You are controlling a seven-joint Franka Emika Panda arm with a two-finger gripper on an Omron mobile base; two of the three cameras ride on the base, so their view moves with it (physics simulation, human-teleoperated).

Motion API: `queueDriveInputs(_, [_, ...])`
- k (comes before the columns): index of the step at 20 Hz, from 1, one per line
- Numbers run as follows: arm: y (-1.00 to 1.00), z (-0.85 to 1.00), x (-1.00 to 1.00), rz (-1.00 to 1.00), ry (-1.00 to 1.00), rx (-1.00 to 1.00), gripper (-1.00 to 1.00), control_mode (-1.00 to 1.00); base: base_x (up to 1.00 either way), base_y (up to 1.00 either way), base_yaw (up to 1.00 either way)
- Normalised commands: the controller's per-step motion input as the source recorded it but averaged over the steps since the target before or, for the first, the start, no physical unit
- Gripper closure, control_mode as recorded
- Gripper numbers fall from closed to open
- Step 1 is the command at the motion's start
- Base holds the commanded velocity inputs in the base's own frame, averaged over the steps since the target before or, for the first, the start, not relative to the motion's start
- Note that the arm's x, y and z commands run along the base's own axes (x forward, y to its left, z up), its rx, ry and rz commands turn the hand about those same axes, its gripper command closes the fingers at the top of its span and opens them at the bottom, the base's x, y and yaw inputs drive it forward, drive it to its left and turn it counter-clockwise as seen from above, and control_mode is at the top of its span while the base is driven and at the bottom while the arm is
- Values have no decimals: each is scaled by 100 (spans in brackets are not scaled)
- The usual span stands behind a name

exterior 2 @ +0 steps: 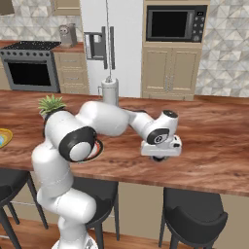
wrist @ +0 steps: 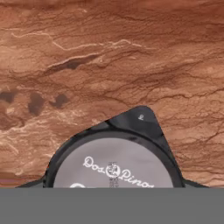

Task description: Place two yogurt containers on each plate.

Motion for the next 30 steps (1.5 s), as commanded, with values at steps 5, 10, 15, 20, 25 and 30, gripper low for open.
queueDriveInputs(5, [85,53,-33,22,-14,0,100,-100,0,0,0])
queueDriveInputs(10, [100,11,-23,32,-9,0,100,-100,0,0,0])
queueDriveInputs(15, [100,0,-1,24,-1,-1,100,-100,0,0,0])
queueDriveInputs(20, [100,11,17,24,0,0,100,-100,0,0,0])
queueDriveInputs(25, [100,6,73,6,3,-2,100,-100,0,0,0])
queueDriveInputs(30, [69,-4,91,1,7,-4,100,-100,0,0,0])
